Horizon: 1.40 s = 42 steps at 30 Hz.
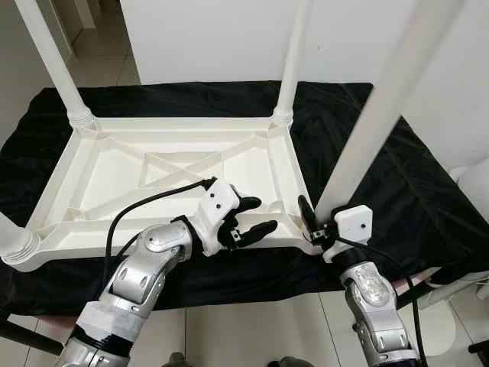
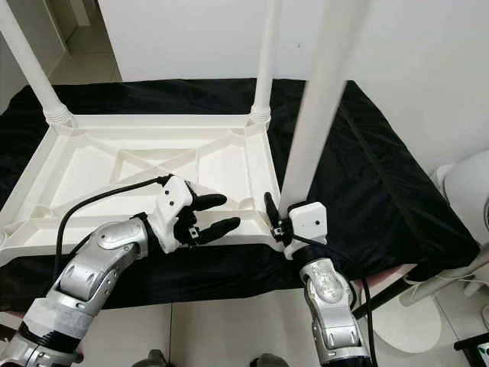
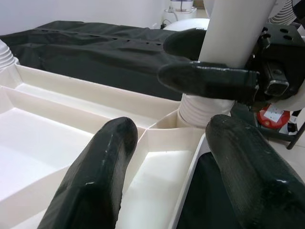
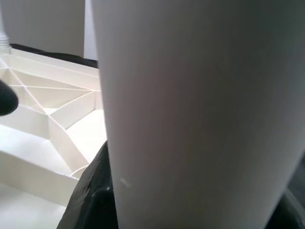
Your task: Building children table
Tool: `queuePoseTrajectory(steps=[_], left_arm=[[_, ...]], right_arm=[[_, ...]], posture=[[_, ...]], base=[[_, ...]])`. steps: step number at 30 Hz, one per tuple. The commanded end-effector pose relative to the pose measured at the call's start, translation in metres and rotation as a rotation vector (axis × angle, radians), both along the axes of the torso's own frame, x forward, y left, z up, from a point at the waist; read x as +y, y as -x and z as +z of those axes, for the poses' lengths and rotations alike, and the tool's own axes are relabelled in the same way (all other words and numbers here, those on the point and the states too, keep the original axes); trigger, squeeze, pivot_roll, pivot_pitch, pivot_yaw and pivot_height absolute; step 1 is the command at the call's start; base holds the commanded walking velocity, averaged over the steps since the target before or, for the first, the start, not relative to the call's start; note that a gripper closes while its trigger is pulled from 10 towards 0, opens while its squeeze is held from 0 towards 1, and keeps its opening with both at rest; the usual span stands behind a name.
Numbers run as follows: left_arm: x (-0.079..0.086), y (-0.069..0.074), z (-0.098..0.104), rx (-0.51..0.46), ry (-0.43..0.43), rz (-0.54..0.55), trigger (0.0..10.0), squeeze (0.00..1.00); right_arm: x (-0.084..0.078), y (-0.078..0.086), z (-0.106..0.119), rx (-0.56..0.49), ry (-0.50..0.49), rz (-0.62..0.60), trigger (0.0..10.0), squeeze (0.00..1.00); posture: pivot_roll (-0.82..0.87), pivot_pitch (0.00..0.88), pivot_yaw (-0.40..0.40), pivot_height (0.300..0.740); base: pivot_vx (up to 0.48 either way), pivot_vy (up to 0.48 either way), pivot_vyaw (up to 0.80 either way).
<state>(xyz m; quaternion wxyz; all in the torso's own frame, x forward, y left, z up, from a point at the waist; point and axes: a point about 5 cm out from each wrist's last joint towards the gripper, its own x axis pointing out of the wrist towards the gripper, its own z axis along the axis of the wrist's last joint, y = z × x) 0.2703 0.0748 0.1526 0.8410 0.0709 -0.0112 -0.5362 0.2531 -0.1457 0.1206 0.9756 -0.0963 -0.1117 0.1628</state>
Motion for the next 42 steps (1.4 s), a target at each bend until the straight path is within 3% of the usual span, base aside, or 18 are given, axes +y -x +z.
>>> queuePoseTrajectory(steps=[1,8,12,19,35,42], left_arm=[[-0.002,0.002,0.005,-0.024,0.004,-0.030,10.0,0.00],[-0.001,0.002,0.006,-0.029,0.003,-0.028,10.0,0.00],[-0.002,0.002,0.007,-0.032,0.003,-0.029,10.0,0.00],[-0.003,0.002,0.007,-0.037,0.000,-0.033,10.0,0.00],[-0.003,0.002,0.006,-0.038,0.001,-0.028,10.0,0.00],[-0.005,0.003,0.007,-0.040,0.006,-0.030,10.0,0.00]], right_arm=[[0.001,0.003,-0.022,0.121,0.015,0.025,10.0,0.00],[0.001,0.004,-0.024,0.153,-0.071,0.045,10.0,0.00],[-0.003,0.002,-0.021,0.174,-0.180,0.013,10.0,0.00],[-0.006,-0.001,-0.023,0.220,-0.254,-0.023,10.0,0.00],[-0.008,-0.004,-0.036,0.368,-0.324,-0.099,10.0,0.00],[-0.012,-0.009,-0.028,0.375,-0.247,-0.059,10.0,0.00]], posture=[[0.02,0.002,0.006,0.740],[0.02,0.006,0.006,0.740],[0.02,0.006,0.009,0.740],[0.01,0.007,0.011,0.740],[0.01,0.011,0.006,0.740],[0.01,0.005,0.003,0.740]], base=[[0.000,0.000,0.00],[0.000,0.000,0.00],[0.000,0.000,0.00],[0.000,0.000,0.00],[0.000,0.000,0.00],[0.000,0.000,0.00]])
